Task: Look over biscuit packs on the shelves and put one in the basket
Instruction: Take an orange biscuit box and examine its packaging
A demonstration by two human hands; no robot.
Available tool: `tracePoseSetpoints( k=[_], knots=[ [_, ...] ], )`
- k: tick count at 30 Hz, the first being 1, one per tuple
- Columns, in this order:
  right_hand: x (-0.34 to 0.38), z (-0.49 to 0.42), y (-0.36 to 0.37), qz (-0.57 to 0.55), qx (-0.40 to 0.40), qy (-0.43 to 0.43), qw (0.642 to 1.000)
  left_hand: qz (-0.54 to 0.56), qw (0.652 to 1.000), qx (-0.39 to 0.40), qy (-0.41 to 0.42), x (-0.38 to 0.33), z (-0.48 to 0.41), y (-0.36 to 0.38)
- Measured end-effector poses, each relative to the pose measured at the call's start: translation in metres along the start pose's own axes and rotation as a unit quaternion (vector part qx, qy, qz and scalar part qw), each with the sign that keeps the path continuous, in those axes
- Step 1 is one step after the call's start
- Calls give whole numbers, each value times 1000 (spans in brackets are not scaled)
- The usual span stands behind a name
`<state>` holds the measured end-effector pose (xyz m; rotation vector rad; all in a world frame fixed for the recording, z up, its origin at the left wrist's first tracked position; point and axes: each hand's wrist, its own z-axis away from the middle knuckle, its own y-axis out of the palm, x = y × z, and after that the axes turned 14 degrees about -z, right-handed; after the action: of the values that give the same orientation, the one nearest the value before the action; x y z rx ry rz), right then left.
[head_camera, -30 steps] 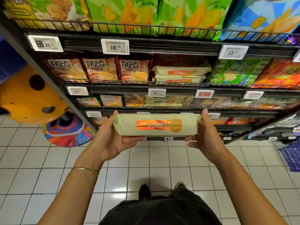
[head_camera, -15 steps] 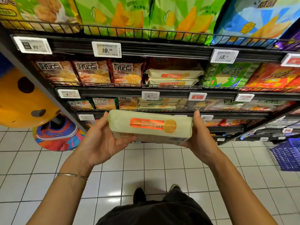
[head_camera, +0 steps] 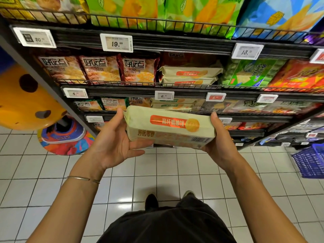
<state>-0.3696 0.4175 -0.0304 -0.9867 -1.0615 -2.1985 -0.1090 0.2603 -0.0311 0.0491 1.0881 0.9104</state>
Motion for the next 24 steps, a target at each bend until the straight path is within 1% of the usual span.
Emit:
tracePoseSetpoints(
  k=[3,6,8,10,15,17,19,22,24],
  knots=[
    [5,-1,0,4,-8,39,999,-80,996,-26,3,0,3,1],
    [13,-1,1,37,-24,84,995,-166,983,-73,-2,-1,6,6],
    [15,0,2,40,-27,98,994,-203,973,-110,9,-2,6,8],
    [15,1,2,37,-22,103,994,-217,965,-142,23,-4,7,10],
    [9,5,4,22,-22,102,994,-230,957,-176,25,-7,11,21],
    [5,4,4,-2,-39,85,996,-230,958,-166,42,-9,13,24],
    [0,1,3,-32,-70,80,994,-204,967,-134,77,-10,16,26],
    [-9,-4,2,-61,-111,112,986,-148,978,-71,131,-8,19,27],
    [-15,-5,3,-55,-100,141,983,-154,975,-48,153,-5,19,30]
  ],
)
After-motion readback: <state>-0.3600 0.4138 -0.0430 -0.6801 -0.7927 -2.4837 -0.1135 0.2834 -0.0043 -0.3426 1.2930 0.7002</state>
